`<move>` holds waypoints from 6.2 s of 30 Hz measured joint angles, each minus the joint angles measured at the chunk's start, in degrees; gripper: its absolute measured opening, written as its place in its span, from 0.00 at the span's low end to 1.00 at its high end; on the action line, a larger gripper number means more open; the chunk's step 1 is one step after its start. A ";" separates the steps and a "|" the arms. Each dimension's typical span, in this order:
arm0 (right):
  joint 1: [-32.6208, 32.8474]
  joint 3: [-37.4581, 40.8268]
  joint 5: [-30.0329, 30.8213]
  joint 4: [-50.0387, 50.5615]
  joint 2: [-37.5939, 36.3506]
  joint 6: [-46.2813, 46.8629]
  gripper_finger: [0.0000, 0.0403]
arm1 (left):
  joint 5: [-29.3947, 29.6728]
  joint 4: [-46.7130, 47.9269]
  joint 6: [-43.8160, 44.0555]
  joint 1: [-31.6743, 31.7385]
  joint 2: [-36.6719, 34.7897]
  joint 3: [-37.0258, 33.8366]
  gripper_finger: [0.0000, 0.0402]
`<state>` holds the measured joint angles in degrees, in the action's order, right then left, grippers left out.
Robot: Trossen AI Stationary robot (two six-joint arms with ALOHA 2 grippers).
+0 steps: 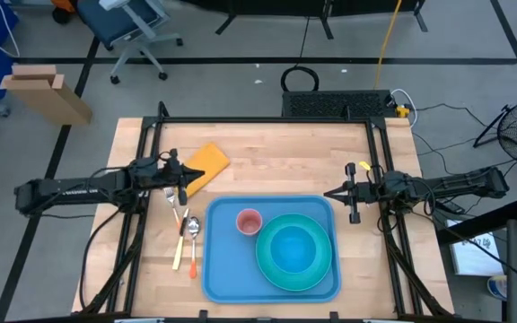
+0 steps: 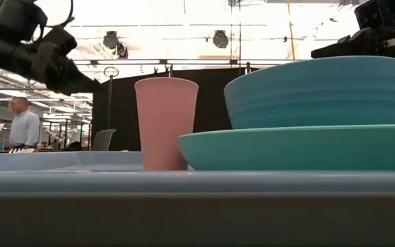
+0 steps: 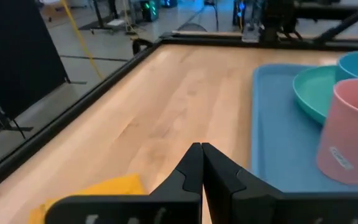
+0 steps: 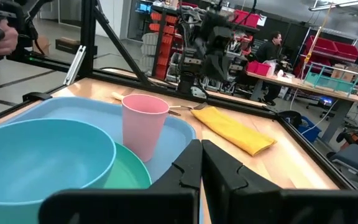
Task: Set up tray
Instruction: Put the yellow table napkin to the bottom left of the pink cup on the blue tray
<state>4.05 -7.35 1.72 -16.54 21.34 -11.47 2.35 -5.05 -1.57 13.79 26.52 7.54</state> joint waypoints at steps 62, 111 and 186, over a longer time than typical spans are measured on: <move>-0.02 0.02 4.15 0.47 0.52 -5.69 0.00 | -13.73 64.30 -32.68 36.12 81.52 69.02 0.66; -0.27 0.02 4.24 0.08 0.50 -7.15 0.00 | -11.90 57.28 -25.68 29.27 57.54 66.72 0.04; -0.26 0.02 4.22 -1.22 0.51 -4.32 0.00 | 33.66 46.53 66.92 -63.06 59.77 66.90 0.04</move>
<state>3.79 -7.33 5.93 -17.76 21.85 -15.79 36.01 41.48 65.35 -49.27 86.29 74.43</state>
